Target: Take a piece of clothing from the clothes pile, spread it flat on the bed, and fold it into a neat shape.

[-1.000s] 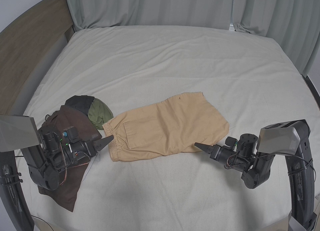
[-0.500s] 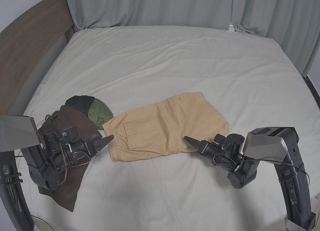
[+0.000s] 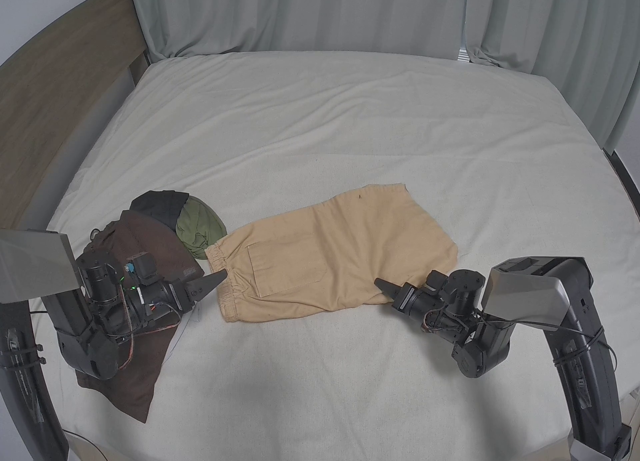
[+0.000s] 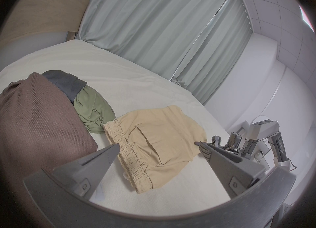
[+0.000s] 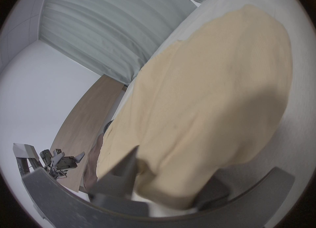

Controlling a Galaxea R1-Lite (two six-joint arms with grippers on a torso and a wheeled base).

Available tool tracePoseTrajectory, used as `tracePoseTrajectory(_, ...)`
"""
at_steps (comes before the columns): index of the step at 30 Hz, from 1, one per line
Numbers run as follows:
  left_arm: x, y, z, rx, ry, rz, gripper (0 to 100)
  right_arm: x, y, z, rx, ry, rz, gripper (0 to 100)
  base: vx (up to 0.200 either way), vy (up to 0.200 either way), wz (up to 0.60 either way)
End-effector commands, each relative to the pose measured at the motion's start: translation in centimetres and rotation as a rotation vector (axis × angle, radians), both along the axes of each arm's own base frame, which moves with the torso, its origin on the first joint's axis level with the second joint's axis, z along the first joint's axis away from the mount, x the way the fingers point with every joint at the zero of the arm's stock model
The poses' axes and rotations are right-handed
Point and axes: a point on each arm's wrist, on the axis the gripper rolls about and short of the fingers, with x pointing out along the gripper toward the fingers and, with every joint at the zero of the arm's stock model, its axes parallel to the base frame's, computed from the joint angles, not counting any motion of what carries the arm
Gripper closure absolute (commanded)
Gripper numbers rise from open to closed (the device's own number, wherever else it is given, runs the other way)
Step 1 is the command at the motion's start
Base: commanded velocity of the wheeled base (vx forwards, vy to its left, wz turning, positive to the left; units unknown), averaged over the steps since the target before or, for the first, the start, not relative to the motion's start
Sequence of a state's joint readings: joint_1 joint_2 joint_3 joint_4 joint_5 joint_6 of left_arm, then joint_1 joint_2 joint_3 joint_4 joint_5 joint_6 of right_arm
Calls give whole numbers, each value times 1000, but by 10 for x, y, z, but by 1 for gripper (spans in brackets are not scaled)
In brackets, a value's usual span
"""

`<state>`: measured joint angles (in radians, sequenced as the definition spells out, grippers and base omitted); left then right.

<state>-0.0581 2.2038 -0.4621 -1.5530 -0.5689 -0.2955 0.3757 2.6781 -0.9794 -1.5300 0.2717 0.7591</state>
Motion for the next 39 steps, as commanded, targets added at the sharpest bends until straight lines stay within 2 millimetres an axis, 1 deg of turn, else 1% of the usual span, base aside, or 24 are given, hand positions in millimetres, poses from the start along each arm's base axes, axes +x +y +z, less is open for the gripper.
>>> tracePoseTrajectory(1,0,0,-1,0,3,1,0,-1,1,-3,0,-2,6,100,0,0,0)
tracePoseTrajectory(11,0,1,0,-29,21,8,0,-2,2,0,-1,-7,8,100,0,0,0)
tracePoseTrajectory(13,0,1,-1,-30,23,9,0,-8,1,5,-9,-1,12,100,0,0,0)
tracePoseTrajectory(15,0,1,0,-31,23,9,0,-14,-1,15,-12,0,16,100,0,0,0)
tracePoseTrajectory(16,0,1,0,-31,23,9,0,-14,-1,15,-12,1,16,100,0,0,0)
tracePoseTrajectory(19,0,2,1,-36,22,11,0,-24,-5,28,-17,5,16,100,0,0,0)
tracePoseTrajectory(22,1,2,2,-37,19,11,0,-29,-7,33,-26,8,16,100,0,0,0)
tracePoseTrajectory(23,0,4,3,-37,16,14,0,-37,-10,39,-43,15,20,100,0,0,0)
tracePoseTrajectory(26,0,4,5,-45,16,16,0,-49,-15,45,-68,26,23,100,0,0,0)
tracePoseTrajectory(27,0,4,5,-46,17,16,0,-50,-16,46,-69,26,23,100,0,0,0)
tracePoseTrajectory(29,-1,4,5,-57,25,18,0,-62,-21,49,-93,46,21,100,0,0,0)
tracePoseTrajectory(31,-1,4,5,-59,28,18,0,-72,-26,50,-117,66,13,100,0,0,0)
tracePoseTrajectory(32,-1,5,4,-59,29,20,0,-73,-26,50,-118,71,13,100,0,0,0)
tracePoseTrajectory(33,-1,4,4,-58,31,18,0,-82,-30,50,-143,89,8,100,0,0,0)
tracePoseTrajectory(38,-1,4,4,-59,31,17,0,-97,-38,49,-198,116,5,100,0,0,0)
tracePoseTrajectory(39,-1,4,4,-59,32,17,0,-103,-41,47,-218,131,9,100,0,0,0)
